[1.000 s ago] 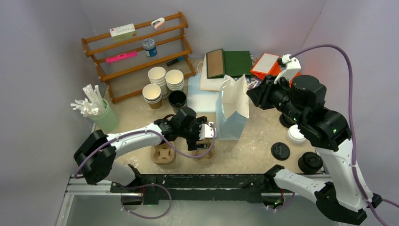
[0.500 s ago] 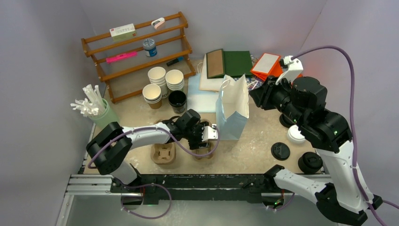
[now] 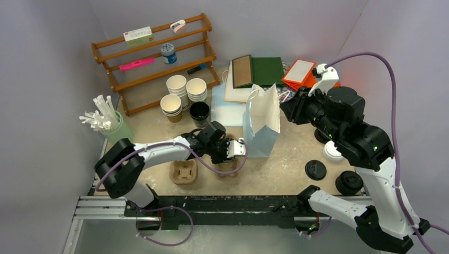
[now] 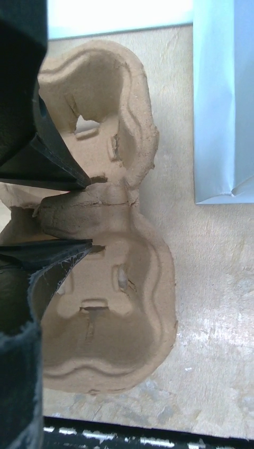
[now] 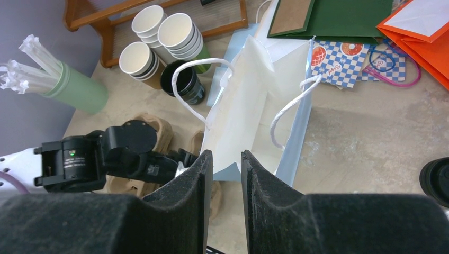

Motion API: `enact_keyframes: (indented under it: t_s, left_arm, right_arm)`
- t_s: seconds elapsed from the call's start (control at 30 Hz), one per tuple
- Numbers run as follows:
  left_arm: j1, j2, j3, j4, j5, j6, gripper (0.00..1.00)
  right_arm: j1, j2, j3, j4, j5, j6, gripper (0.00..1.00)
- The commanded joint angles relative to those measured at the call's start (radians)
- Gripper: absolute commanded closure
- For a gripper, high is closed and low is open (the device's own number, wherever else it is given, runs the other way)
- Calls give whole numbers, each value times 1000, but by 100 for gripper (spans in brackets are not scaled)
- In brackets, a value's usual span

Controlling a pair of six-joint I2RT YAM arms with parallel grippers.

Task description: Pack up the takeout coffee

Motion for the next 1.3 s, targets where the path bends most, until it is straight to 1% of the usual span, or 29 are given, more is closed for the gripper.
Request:
enact_keyframes:
  t_s: [0.0, 0.17, 0.33, 0.43, 0.57, 0.73, 0.87, 0.93, 1.0, 1.07, 1.17, 1.27]
  left_arm:
    - [-1, -119, 66, -76, -11, -24, 63]
    - [-1, -267, 115, -182, -84, -48, 63]
    - [-1, -402, 249, -274, -134, -71, 63]
    - [-1, -435, 364, -291, -126, -77, 63]
    - [-1, -424, 507, -277, -97, -80, 63]
    - [-2, -397, 632, -186, -17, -123, 62]
    - [-1, -355, 711, -110, 133, -202, 61]
    - [-1, -330, 730, -58, 185, -248, 61]
    - [-1, -311, 728, 8, 217, -279, 61]
    - [-1, -287, 717, 94, 239, -287, 61]
    - [-1, -232, 727, 159, 266, -289, 61]
    - [-2, -168, 745, 250, 287, -319, 61]
  right_arm:
    - [6, -10, -5, 7, 20, -18, 71]
    - [6, -12, -8, 12, 24, -22, 71]
    - [6, -14, -24, 3, 59, -29, 71]
    - [6, -8, -34, -22, 102, -20, 72]
    - [6, 21, -34, -74, 161, 9, 72]
    - [6, 74, 0, -105, 187, 30, 71]
    - [4, 147, 82, -118, 164, 34, 60]
    - [3, 174, 106, -116, 155, 47, 55]
    - [-4, 187, 109, -101, 152, 60, 52]
    - [-13, 199, 104, -90, 160, 79, 51]
    - [-46, 218, 90, -81, 169, 108, 53]
    - [-128, 223, 65, -58, 104, 129, 55]
